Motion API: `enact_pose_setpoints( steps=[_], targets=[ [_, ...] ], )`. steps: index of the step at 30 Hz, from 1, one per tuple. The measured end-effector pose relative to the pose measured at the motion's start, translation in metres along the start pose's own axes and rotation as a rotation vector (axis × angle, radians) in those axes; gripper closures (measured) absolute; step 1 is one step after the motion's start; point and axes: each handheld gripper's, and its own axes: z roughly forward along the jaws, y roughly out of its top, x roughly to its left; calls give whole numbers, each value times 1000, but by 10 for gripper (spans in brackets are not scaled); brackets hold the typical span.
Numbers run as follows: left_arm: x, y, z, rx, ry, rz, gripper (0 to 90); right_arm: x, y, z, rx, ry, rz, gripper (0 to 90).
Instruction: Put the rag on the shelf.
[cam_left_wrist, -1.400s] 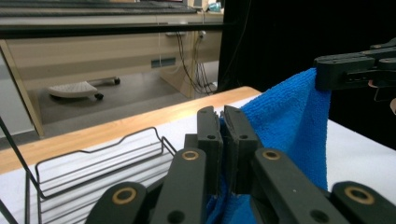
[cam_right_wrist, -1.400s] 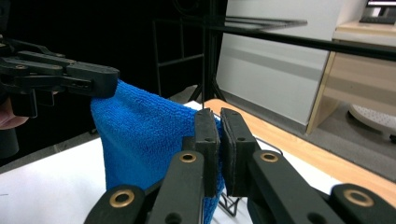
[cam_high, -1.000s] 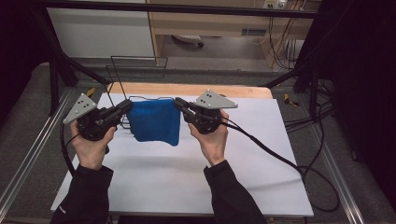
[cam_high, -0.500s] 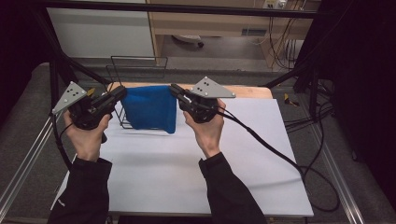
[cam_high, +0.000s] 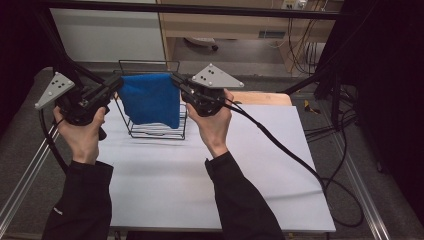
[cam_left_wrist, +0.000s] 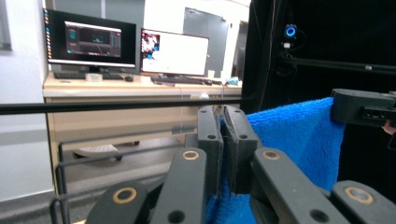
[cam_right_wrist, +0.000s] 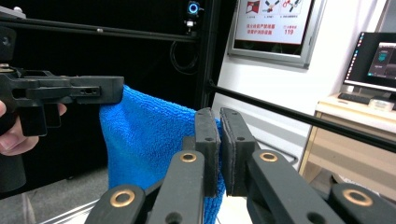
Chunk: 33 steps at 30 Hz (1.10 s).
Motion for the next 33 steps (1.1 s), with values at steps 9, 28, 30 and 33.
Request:
enact_pose_setpoints(
  steps=[9, 28, 30, 33],
  targets=[
    [5, 22, 5, -40, 10, 4, 861, -1, 22, 9, -19, -12, -35, 869],
    [23, 52, 21, -90, 42, 10, 861, -12, 51, 36, -45, -29, -48, 870],
    [27, 54, 23, -93, 44, 1, 861, -13, 53, 40, -47, -33, -51, 870],
    [31, 56, 27, -95, 54, -4, 861, -15, 56, 46, -49, -38, -62, 870]
  ],
)
